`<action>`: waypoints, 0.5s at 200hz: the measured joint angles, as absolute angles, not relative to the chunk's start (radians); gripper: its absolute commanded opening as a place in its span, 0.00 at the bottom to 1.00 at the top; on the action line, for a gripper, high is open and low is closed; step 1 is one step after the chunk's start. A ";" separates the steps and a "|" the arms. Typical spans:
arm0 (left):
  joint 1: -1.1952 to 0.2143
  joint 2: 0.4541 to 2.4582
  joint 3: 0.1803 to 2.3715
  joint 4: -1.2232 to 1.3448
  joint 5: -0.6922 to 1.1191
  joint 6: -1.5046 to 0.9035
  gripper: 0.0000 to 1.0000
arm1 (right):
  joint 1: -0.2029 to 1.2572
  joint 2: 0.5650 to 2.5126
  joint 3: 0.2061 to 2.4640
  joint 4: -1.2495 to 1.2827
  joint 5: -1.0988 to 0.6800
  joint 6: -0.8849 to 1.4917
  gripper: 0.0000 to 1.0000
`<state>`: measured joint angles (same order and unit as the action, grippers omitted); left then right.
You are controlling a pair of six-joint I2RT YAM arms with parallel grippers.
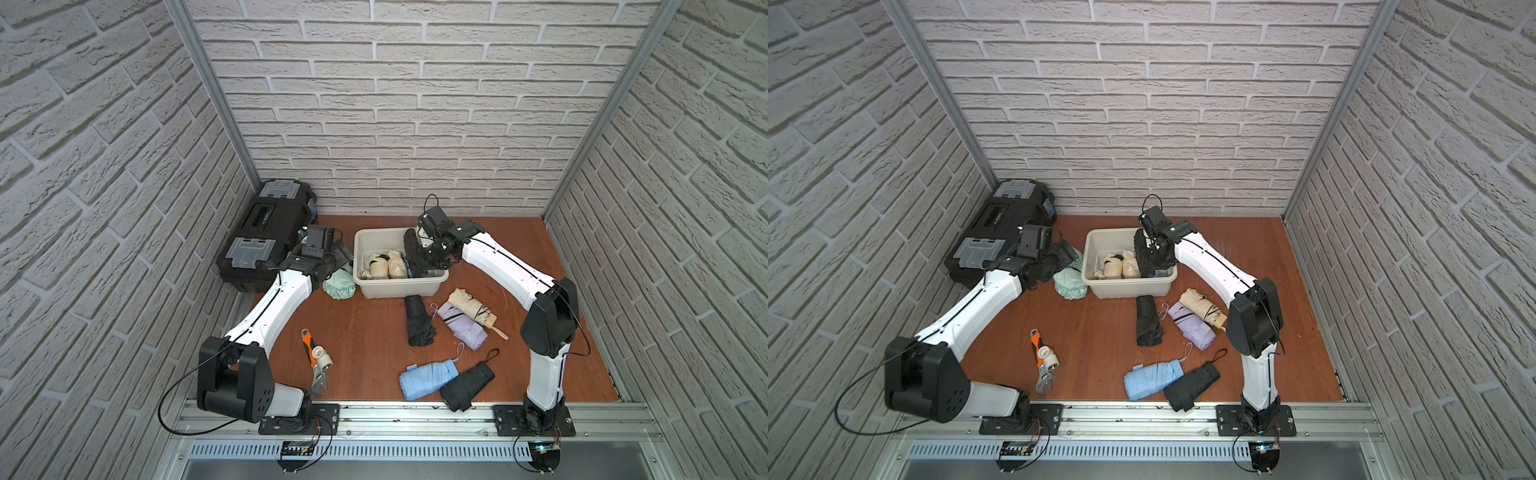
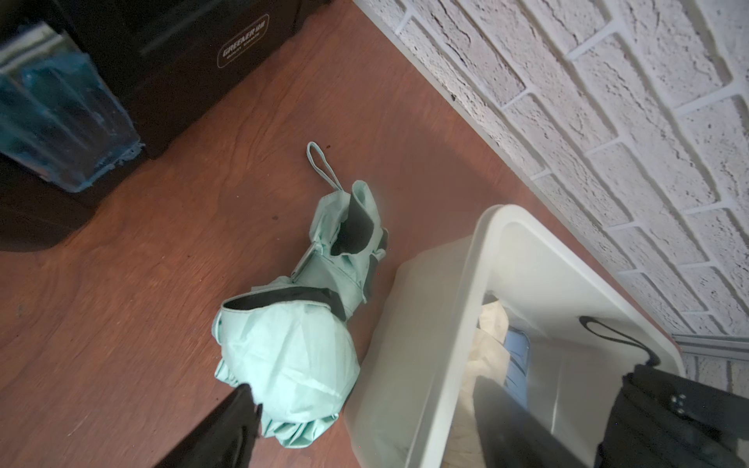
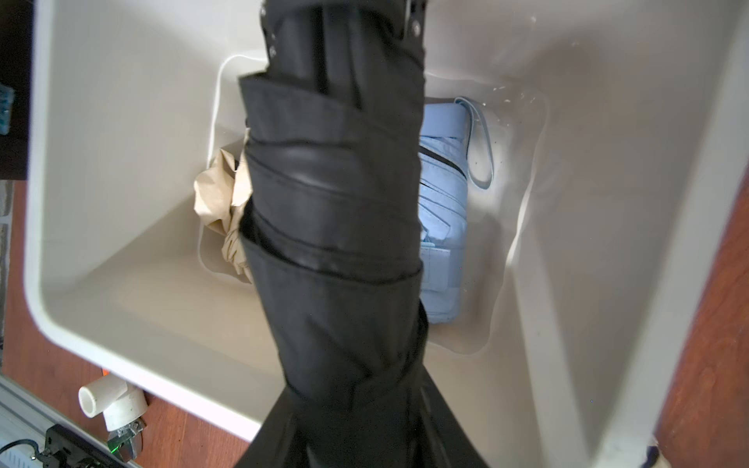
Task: Put the umbrella into the storage box
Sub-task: Place the umbrella in the storage box.
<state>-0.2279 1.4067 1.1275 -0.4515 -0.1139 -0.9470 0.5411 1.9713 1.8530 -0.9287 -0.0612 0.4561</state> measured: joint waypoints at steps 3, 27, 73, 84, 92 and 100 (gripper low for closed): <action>-0.226 1.408 1.128 -0.452 -0.114 -0.947 0.87 | 0.541 1.974 1.853 -0.928 -0.062 0.457 0.29; -0.218 1.426 1.135 -0.469 -0.116 -0.938 0.88 | 0.540 1.990 1.853 -0.924 -0.063 0.472 0.28; -0.214 1.487 1.185 -0.506 -0.145 -0.868 0.92 | 0.541 2.006 1.855 -0.926 -0.008 0.482 0.28; -0.211 1.499 1.190 -0.509 -0.154 -0.853 0.92 | 0.540 2.011 1.855 -0.928 0.019 0.480 0.28; -0.209 1.504 1.190 -0.511 -0.160 -0.844 0.93 | 0.540 2.016 1.856 -0.930 0.041 0.479 0.28; -0.207 1.508 1.190 -0.512 -0.166 -0.836 0.93 | 0.541 2.021 1.859 -0.931 0.065 0.476 0.28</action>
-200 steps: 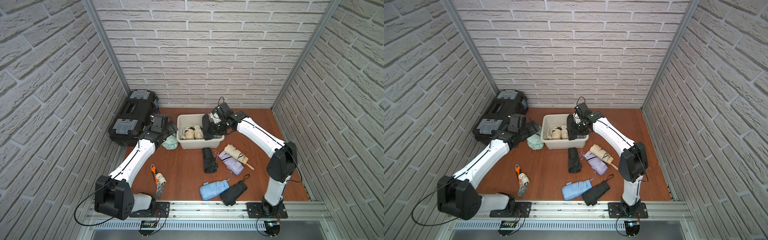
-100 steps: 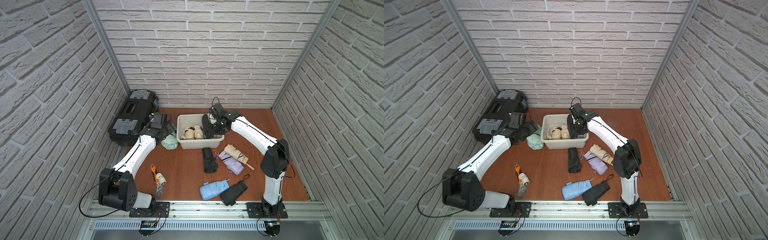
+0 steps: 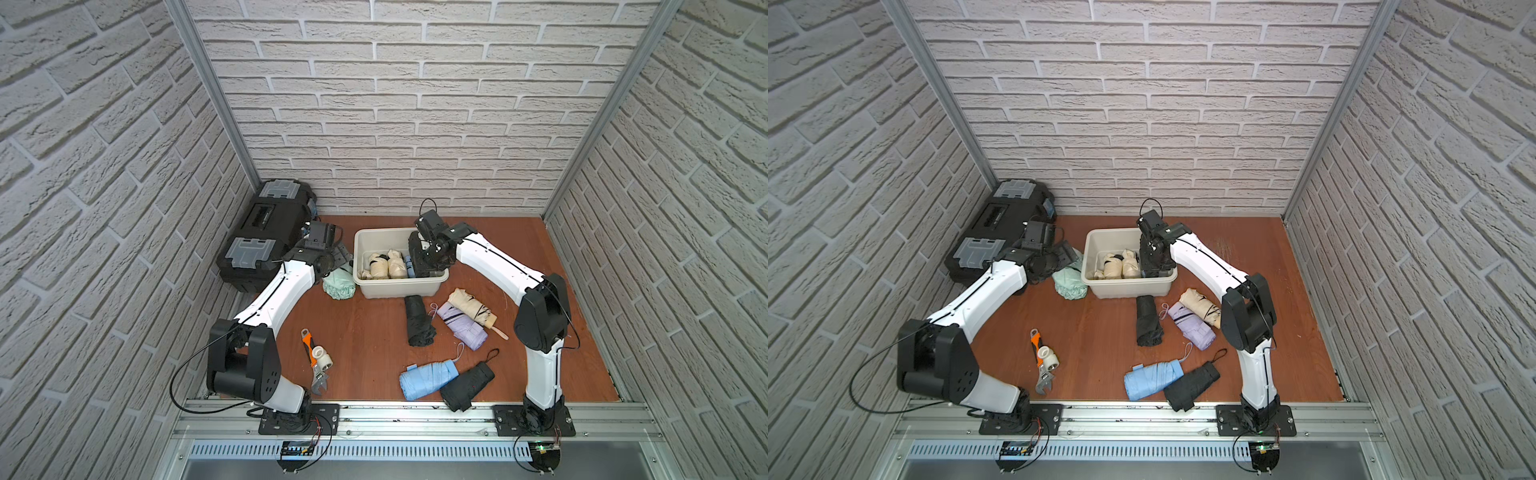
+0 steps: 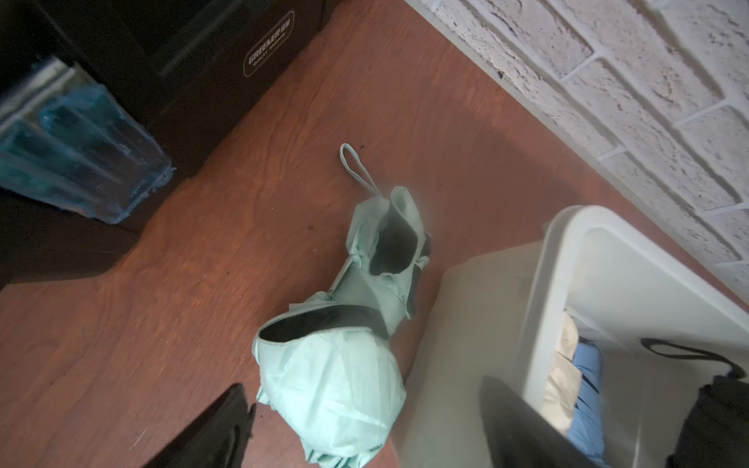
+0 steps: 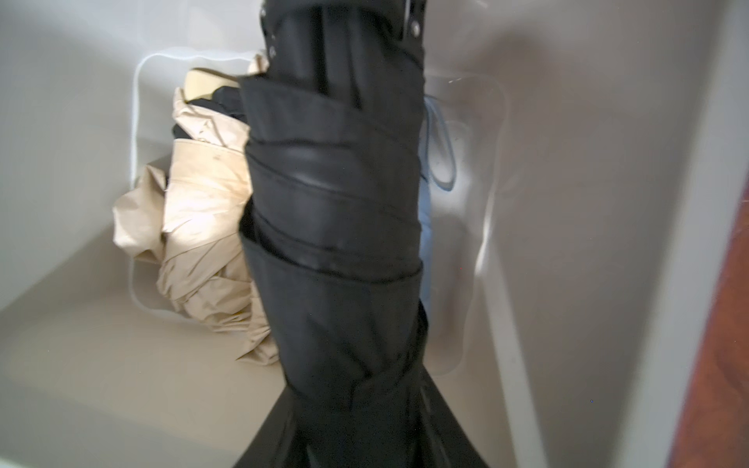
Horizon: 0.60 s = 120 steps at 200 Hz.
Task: Put the umbrella into the storage box
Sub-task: Place the umbrella in the storage box.
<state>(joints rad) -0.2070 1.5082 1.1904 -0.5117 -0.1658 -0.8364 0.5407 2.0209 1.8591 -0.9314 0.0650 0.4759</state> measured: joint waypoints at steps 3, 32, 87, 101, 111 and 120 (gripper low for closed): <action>-0.205 1.510 1.190 -0.512 -0.169 -0.830 0.93 | 0.540 2.022 1.860 -0.932 0.072 0.475 0.28; -0.193 1.512 1.190 -0.500 -0.184 -0.797 0.94 | 0.541 2.041 1.869 -0.936 0.140 0.469 0.28; -0.150 1.583 1.246 -0.477 -0.182 -0.724 0.94 | 0.561 2.114 1.906 -0.973 0.226 0.458 0.30; -0.145 1.601 1.261 -0.478 -0.175 -0.709 0.94 | 0.563 2.127 1.908 -0.984 0.234 0.460 0.39; -0.144 1.613 1.272 -0.480 -0.171 -0.702 0.94 | 0.566 2.134 1.908 -0.989 0.239 0.462 0.51; -0.142 1.623 1.282 -0.479 -0.166 -0.696 0.94 | 0.567 2.139 1.910 -0.988 0.240 0.463 0.61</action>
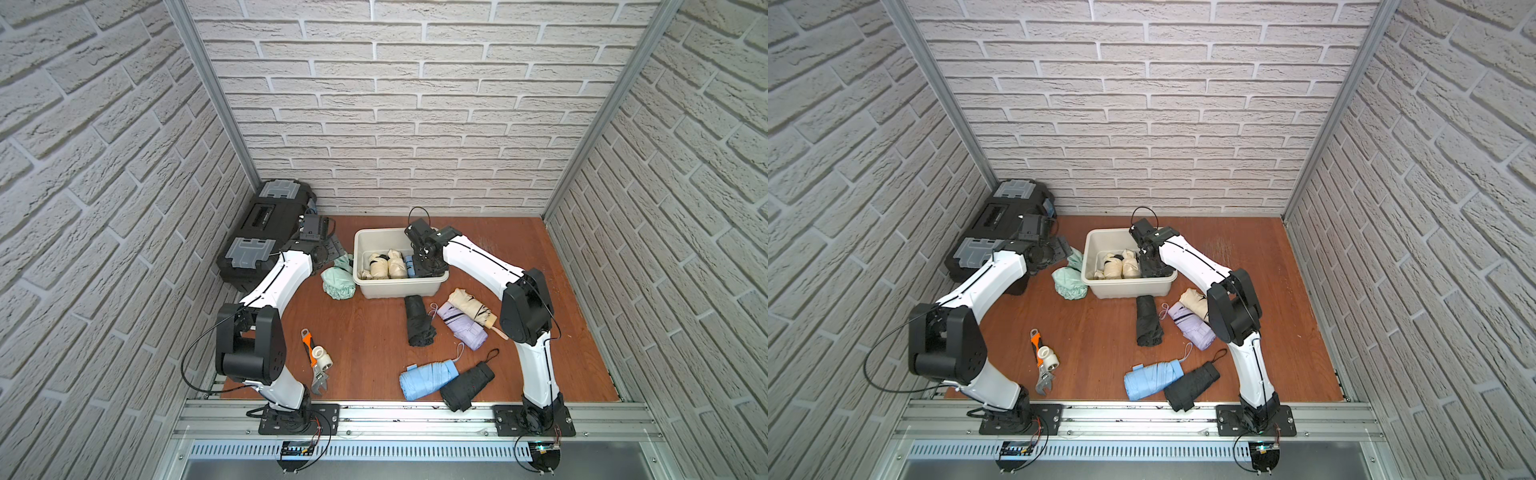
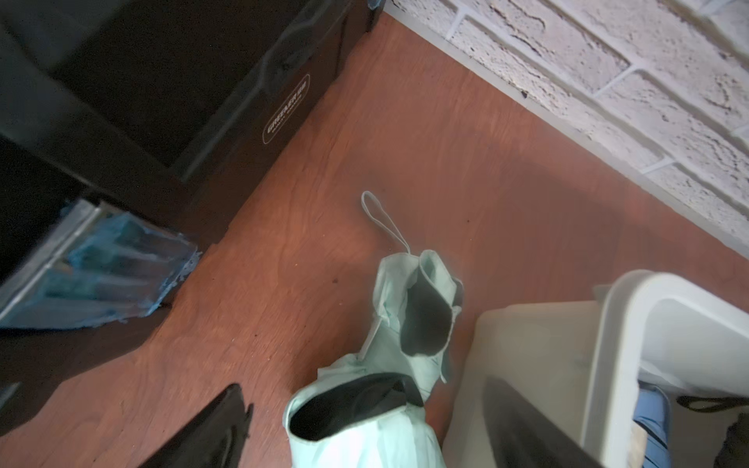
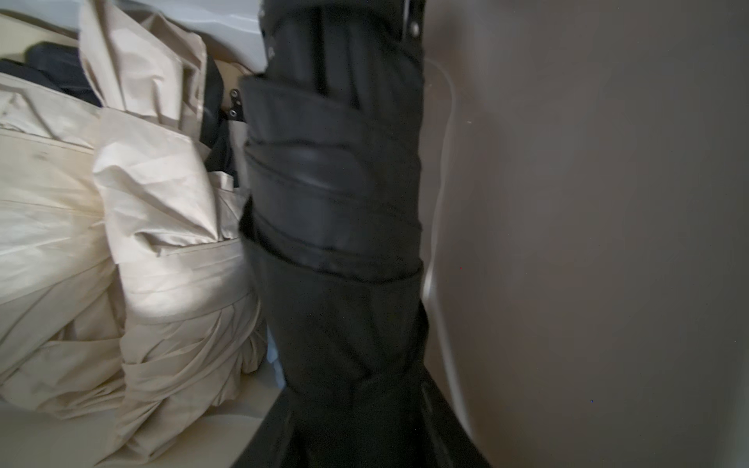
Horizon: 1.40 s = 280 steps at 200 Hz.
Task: Put the umbrella into the storage box
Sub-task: Place the umbrella in the storage box, then pick up the umbrella from the center of the board.
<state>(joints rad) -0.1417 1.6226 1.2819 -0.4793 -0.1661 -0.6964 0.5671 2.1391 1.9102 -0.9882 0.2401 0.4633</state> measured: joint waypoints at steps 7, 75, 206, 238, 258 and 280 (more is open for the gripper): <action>-0.139 1.630 1.289 -0.480 -0.161 -0.691 0.94 | 0.567 2.142 1.915 -0.989 0.242 0.466 0.67; -0.127 1.676 1.324 -0.528 -0.107 -0.665 0.97 | 0.572 2.083 1.898 -0.933 0.231 0.464 0.88; -0.087 1.913 1.469 -0.640 0.118 -0.522 0.98 | 0.572 1.876 1.759 -0.758 0.164 0.456 0.89; -0.086 1.941 1.469 -0.645 0.165 -0.508 0.98 | 0.572 1.874 1.741 -0.739 0.163 0.456 0.89; -0.086 1.955 1.469 -0.645 0.179 -0.501 0.95 | 0.572 1.874 1.731 -0.734 0.162 0.457 0.89; -0.086 1.974 1.469 -0.644 0.187 -0.489 0.89 | 0.572 1.869 1.715 -0.726 0.160 0.458 0.89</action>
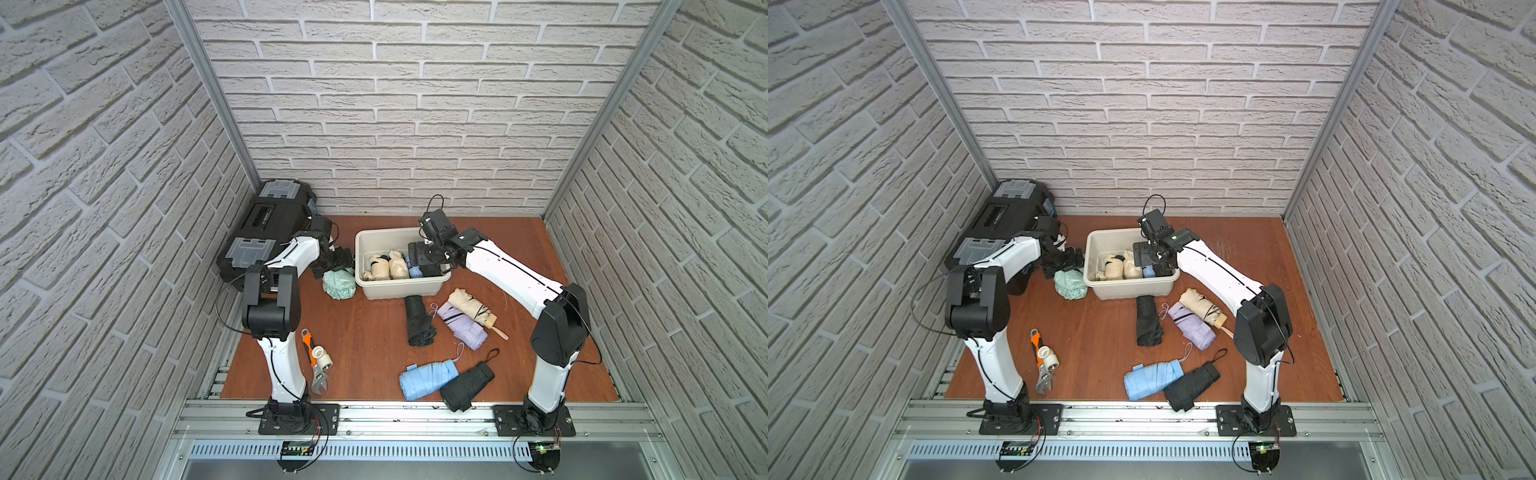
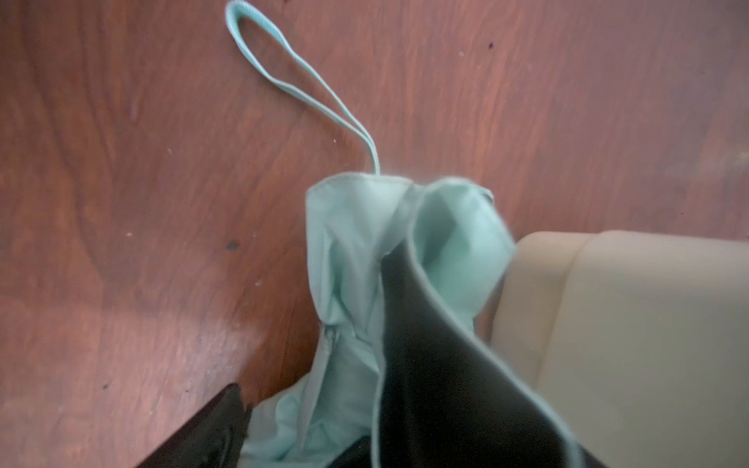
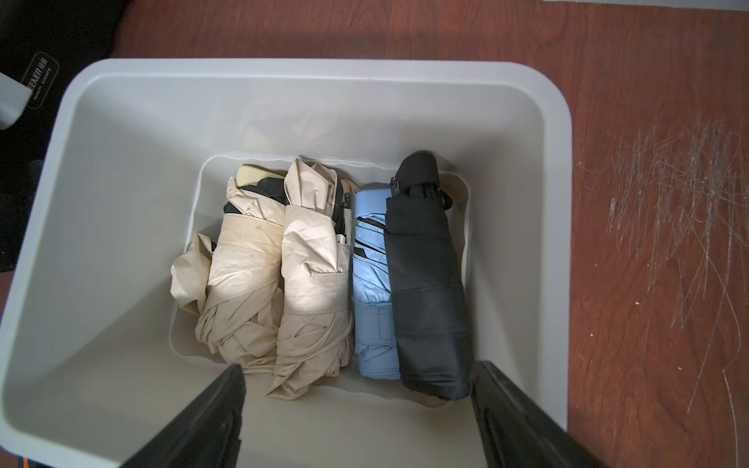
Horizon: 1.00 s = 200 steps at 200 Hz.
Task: Put the umbrella into the storage box
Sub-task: Pick up the umbrella from the center of the board.
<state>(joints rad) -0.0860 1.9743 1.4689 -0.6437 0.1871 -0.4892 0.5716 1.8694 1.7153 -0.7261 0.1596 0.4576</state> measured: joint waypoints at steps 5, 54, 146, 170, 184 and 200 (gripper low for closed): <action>-0.086 1.980 1.469 -0.644 0.189 -0.490 0.88 | 0.572 1.868 1.711 -0.725 0.160 0.458 0.89; -0.086 2.012 1.469 -0.625 0.210 -0.471 0.72 | 0.572 1.845 1.689 -0.713 0.159 0.464 0.89; -0.085 1.965 1.411 -0.601 0.178 -0.469 0.52 | 0.572 1.775 1.614 -0.686 0.159 0.487 0.89; -0.078 1.906 1.354 -0.609 0.134 -0.494 0.51 | 0.572 1.758 1.598 -0.681 0.157 0.490 0.89; -0.069 1.861 1.321 -0.620 0.110 -0.513 0.51 | 0.572 1.747 1.589 -0.680 0.154 0.490 0.89; -0.059 1.799 1.291 -0.632 0.085 -0.537 0.50 | 0.572 1.735 1.578 -0.676 0.149 0.490 0.89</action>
<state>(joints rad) -0.0586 1.7988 1.2915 -0.6315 0.0853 -0.5365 0.5716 1.7351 1.5776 -0.6758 0.1490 0.4904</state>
